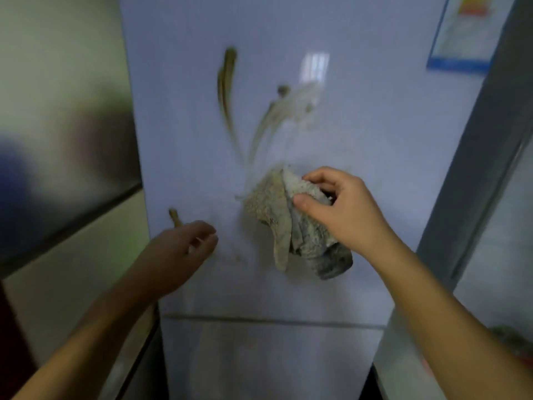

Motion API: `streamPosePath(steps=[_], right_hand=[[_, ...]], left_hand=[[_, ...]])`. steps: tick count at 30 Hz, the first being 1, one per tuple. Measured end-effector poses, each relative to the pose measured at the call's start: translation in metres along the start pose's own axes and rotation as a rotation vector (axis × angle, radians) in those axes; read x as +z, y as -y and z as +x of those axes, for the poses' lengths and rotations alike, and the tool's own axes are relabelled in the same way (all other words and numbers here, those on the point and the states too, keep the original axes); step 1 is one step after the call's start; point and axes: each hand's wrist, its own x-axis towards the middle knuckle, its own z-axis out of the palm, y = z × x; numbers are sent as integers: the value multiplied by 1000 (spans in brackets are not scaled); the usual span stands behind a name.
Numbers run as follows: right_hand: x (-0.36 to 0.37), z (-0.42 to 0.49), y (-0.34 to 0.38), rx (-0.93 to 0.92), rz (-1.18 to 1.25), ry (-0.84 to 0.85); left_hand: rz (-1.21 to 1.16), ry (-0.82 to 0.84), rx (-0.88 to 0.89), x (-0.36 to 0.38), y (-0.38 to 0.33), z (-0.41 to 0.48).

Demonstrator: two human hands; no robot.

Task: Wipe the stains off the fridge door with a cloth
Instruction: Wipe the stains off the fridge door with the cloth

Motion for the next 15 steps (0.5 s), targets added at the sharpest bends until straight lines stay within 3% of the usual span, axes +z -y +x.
streamPosePath(steps=[10, 15], right_hand=[[-50, 148, 110, -421, -186, -225], [-58, 196, 141, -565, -345, -334]], left_hand=[[-3, -548, 182, -133, -36, 97], [136, -665, 244, -162, -39, 131]])
